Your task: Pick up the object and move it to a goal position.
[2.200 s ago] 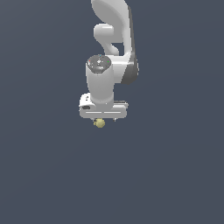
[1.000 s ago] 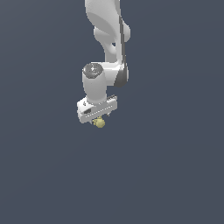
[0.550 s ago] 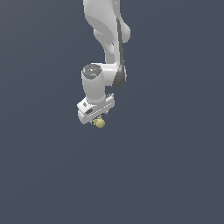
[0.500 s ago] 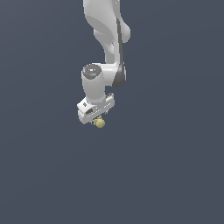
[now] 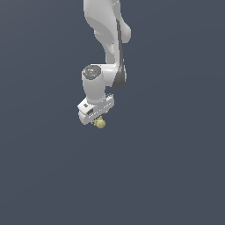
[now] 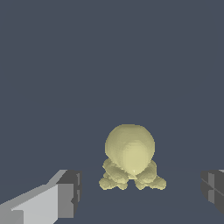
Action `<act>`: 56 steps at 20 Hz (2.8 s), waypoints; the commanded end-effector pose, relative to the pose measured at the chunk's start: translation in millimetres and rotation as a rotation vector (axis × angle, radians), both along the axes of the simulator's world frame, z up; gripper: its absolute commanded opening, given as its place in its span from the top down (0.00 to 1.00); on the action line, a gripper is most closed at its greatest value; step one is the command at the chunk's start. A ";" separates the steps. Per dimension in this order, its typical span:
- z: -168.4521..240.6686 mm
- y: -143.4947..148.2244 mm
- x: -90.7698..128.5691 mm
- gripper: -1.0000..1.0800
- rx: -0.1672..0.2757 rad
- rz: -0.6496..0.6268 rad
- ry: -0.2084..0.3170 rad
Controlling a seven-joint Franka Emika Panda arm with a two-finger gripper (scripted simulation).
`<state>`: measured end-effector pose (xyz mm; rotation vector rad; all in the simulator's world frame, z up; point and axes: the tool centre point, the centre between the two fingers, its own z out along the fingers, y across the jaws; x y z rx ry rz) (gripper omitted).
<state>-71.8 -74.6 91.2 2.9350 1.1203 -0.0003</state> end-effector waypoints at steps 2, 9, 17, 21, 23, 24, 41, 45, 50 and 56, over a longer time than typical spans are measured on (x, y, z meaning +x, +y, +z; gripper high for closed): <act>-4.9 0.1 -0.3 0.04 0.000 0.001 0.000; -35.8 0.4 -1.4 0.04 0.000 0.004 0.000; -49.9 0.1 -0.7 1.00 0.000 0.005 0.000; -49.9 0.1 -0.7 1.00 0.000 0.005 0.000; -49.9 0.1 -0.7 1.00 0.000 0.005 0.000; -49.9 0.1 -0.7 1.00 0.000 0.005 0.000; 5.4 7.3 12.9 1.00 0.000 0.004 -0.001; 39.7 12.1 21.4 1.00 0.000 0.005 -0.001; 90.4 19.1 34.3 1.00 0.001 0.005 -0.001; 151.0 27.2 50.3 1.00 0.001 0.005 -0.001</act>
